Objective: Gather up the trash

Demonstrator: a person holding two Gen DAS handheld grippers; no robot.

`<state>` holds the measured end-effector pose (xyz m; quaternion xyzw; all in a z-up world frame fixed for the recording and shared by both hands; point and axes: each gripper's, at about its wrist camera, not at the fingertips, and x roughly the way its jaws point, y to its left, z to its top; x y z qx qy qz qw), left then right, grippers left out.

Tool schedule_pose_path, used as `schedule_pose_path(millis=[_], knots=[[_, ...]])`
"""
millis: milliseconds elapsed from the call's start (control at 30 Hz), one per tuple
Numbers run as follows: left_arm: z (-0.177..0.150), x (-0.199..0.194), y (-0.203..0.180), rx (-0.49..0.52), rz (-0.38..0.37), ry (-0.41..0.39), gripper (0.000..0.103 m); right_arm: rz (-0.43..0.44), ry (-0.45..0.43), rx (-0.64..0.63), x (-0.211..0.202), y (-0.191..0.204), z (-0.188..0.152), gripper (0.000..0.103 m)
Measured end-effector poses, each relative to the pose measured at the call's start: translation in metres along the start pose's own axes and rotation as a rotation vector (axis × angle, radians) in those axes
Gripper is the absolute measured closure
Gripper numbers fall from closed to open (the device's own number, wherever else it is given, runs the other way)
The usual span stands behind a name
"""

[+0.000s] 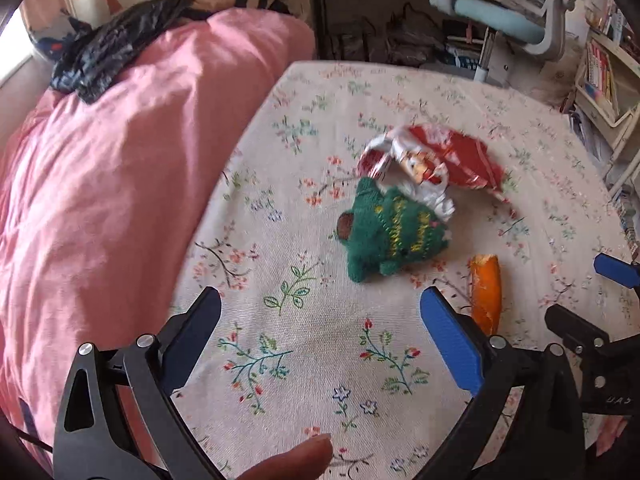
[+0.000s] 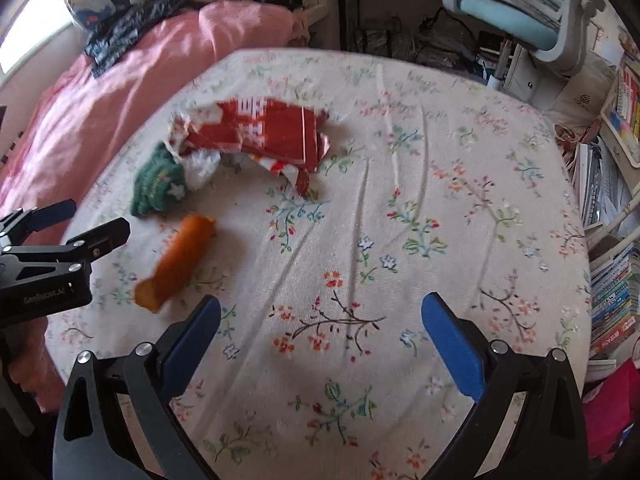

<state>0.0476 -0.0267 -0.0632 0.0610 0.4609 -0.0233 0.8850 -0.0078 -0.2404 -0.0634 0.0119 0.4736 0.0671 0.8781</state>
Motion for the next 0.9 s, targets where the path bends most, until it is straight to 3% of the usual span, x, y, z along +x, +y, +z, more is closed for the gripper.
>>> schedule_pose_path(millis=[167,300,433,533,733,900], knots=[[-0.003,-0.067,-0.019,-0.006,-0.013,-0.106,0.006,-0.001,-0.303,0.005,-0.095,-0.009,-0.014,0.006],[-0.008,-0.096,-0.038,-0.021,-0.025,-0.155,0.006,-0.027,-0.425,-0.007,-0.122,-0.01,-0.027,0.006],[-0.024,-0.101,-0.045,-0.089,-0.043,-0.18,0.006,-0.014,-0.415,0.027,-0.119,-0.014,-0.019,0.006],[-0.029,-0.097,-0.055,-0.029,-0.029,-0.16,0.006,-0.021,-0.41,0.061,-0.119,-0.019,-0.016,0.006],[0.011,-0.101,-0.047,-0.026,-0.075,-0.202,0.006,-0.011,-0.375,0.112,-0.11,-0.019,-0.01,0.006],[0.028,-0.084,-0.017,-0.065,-0.045,-0.12,0.006,0.026,-0.313,0.129,-0.095,-0.015,-0.01,0.006]])
